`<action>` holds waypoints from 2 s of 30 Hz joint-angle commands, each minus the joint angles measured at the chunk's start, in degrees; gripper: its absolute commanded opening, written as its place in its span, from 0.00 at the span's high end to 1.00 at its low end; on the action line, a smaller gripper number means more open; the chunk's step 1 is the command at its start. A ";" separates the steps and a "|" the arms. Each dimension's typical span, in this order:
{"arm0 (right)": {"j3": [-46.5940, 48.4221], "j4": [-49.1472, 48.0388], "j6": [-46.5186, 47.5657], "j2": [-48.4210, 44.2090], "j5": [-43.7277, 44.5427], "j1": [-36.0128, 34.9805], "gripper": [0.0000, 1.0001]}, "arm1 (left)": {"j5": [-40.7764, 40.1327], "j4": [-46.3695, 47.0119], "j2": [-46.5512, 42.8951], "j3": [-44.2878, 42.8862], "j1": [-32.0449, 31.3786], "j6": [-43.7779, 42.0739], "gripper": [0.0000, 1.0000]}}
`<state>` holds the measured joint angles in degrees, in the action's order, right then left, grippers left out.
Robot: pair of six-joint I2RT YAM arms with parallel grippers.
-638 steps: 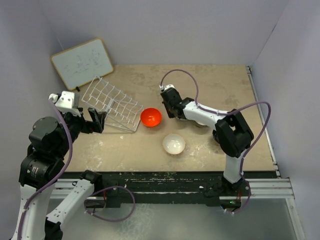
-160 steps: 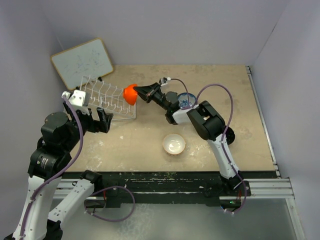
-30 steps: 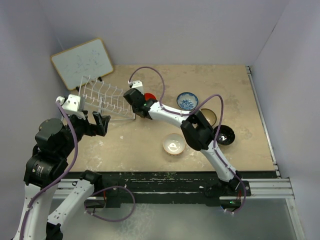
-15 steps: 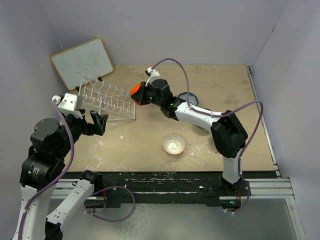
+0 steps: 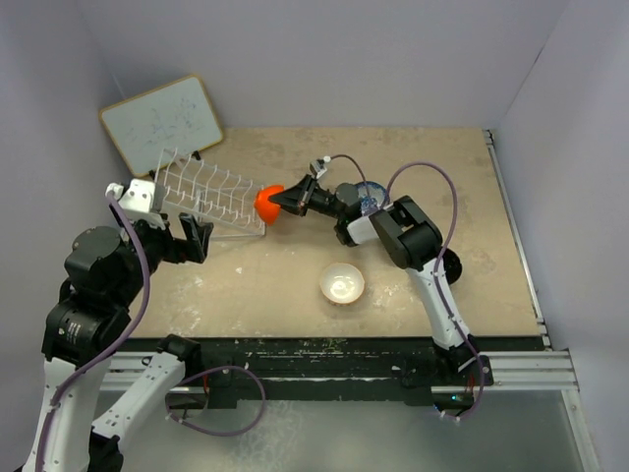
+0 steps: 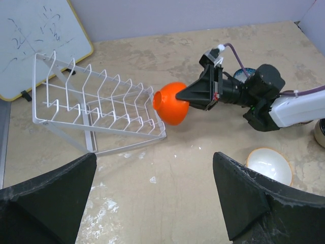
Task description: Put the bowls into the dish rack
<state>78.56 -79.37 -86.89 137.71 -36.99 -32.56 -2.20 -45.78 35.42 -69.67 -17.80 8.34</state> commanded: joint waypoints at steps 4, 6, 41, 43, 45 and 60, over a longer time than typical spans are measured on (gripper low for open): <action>5.80 -30.88 -20.24 1.80 -2.36 -0.34 0.99 | -0.33 2.14 1.03 -0.55 -0.25 0.10 0.01; 5.37 -31.10 -20.57 1.61 -2.02 -0.39 0.99 | -0.21 2.48 1.29 -0.26 -0.26 0.18 0.01; 12.51 -19.89 -18.85 8.23 0.88 -2.13 0.99 | -0.53 3.33 1.87 0.41 -0.25 -0.44 0.01; 12.49 -18.93 -18.43 8.72 0.77 -2.11 0.99 | -0.50 3.40 1.95 0.50 -0.26 -0.43 0.01; 12.85 -17.43 -17.62 9.39 0.13 -2.08 0.98 | -0.50 3.40 1.76 0.58 -0.25 -0.44 0.01; 13.84 -9.38 -14.23 11.31 -1.22 -2.38 0.97 | -0.74 3.25 1.31 1.18 -0.27 -0.44 0.01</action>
<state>91.42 -88.64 -103.09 150.10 -37.30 -34.61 -2.33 -44.53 36.91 -68.55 -17.80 8.32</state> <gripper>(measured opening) 0.085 0.990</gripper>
